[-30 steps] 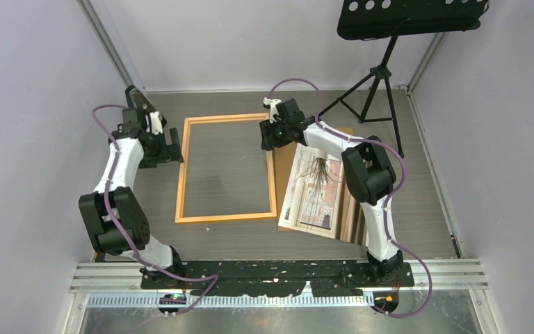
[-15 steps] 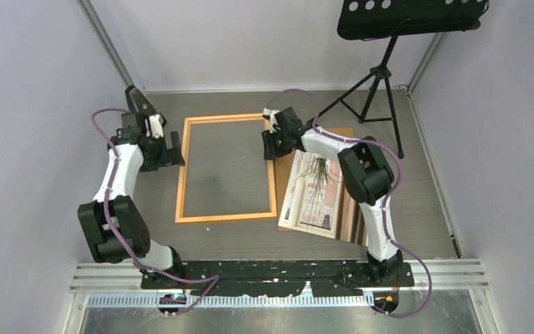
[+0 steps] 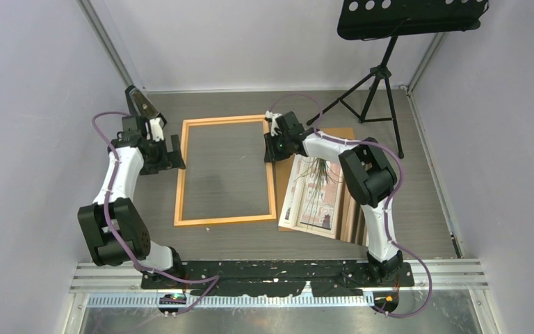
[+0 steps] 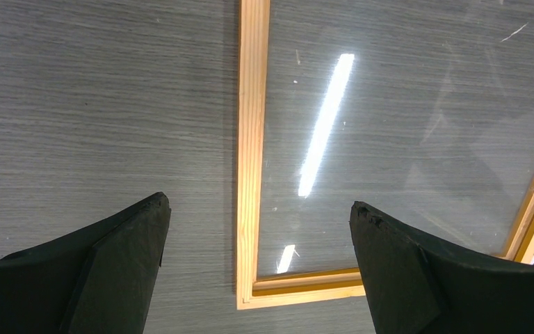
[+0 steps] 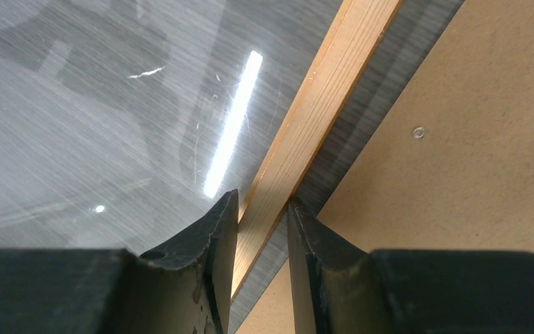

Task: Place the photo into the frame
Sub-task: Place the photo frame item in the photo frame.

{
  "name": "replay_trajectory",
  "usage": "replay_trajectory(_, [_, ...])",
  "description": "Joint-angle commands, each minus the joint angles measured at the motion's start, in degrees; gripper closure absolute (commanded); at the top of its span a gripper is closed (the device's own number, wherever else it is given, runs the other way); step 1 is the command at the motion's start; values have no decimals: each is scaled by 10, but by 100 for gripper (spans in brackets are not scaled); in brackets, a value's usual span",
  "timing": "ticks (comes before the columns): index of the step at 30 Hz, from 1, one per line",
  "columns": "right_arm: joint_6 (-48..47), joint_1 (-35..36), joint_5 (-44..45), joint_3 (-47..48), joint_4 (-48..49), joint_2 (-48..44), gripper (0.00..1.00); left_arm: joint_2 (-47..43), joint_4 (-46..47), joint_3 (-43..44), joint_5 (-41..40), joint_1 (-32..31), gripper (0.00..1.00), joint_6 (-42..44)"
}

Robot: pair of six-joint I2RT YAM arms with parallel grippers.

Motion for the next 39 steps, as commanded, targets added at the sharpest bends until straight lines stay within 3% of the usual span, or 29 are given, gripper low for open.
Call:
replay_trajectory(1, [5, 25, -13, -27, -14, -32, 71, -24, 14, -6, 4, 5, 0, 8])
replay_trajectory(14, [65, 33, 42, -64, 28, -66, 75, -34, 24, -22, 3, 5, 1, 11])
replay_trajectory(39, [188, 25, 56, -13, 23, -17, 83, -36, 25, -23, 4, 5, 0, 8])
